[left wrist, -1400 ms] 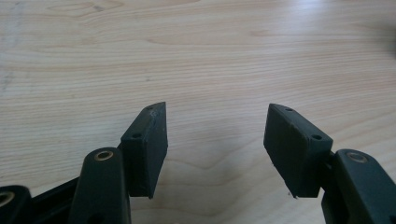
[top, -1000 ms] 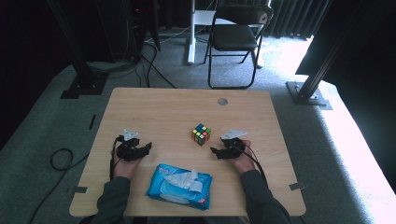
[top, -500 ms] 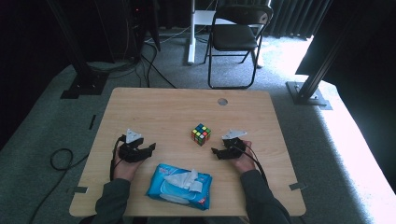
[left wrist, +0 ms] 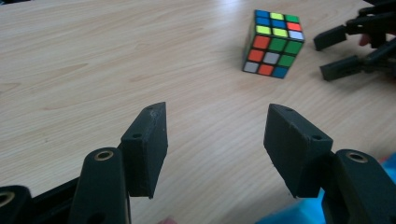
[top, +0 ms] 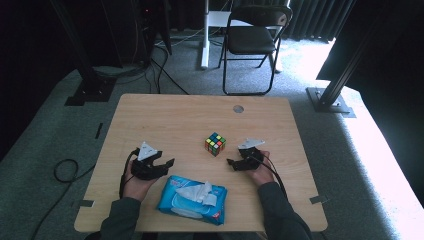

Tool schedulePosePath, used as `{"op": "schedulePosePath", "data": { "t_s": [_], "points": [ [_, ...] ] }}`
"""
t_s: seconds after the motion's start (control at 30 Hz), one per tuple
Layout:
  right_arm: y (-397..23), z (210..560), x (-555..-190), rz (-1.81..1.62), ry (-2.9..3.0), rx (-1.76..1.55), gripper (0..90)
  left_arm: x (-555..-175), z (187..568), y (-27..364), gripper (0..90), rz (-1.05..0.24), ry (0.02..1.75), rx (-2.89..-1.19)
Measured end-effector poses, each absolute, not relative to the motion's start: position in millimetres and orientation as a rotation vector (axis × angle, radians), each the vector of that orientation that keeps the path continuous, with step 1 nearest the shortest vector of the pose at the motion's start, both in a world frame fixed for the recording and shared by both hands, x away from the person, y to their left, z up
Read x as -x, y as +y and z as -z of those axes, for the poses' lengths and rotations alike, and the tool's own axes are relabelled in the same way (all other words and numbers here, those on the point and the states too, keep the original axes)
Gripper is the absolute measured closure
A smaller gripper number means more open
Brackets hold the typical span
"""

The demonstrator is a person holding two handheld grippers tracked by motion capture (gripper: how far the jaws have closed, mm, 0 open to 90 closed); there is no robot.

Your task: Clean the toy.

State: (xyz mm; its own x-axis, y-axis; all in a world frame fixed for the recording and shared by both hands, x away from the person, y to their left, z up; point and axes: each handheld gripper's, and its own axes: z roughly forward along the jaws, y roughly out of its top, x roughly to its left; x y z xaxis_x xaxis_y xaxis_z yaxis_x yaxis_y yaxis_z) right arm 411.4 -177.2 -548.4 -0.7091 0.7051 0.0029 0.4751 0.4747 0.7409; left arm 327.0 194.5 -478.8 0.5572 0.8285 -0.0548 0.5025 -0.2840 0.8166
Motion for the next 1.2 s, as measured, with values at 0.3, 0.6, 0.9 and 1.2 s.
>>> {"op": "schedulePosePath", "data": {
  "t_s": [0.3,0.6,0.9,1.2],
  "points": [
    [-177.4,548.4,-411.2,-1.076,2.427,-0.998,26.4,-313.7,473.0,182.8,40.9,-0.446,0.968,-1.994],
    [-177.5,548.4,-410.9,-1.075,2.427,-0.999,26.4,-299.1,467.6,176.3,42.6,-0.422,0.878,-2.003],
    [-177.5,548.4,-410.8,-1.074,2.427,-1.000,26.4,-289.8,466.2,170.2,42.2,-0.410,0.812,-2.025],
    [-177.5,548.4,-410.6,-1.073,2.426,-1.001,26.5,-285.3,464.9,159.3,42.6,-0.331,0.701,-2.041]
  ]
}}
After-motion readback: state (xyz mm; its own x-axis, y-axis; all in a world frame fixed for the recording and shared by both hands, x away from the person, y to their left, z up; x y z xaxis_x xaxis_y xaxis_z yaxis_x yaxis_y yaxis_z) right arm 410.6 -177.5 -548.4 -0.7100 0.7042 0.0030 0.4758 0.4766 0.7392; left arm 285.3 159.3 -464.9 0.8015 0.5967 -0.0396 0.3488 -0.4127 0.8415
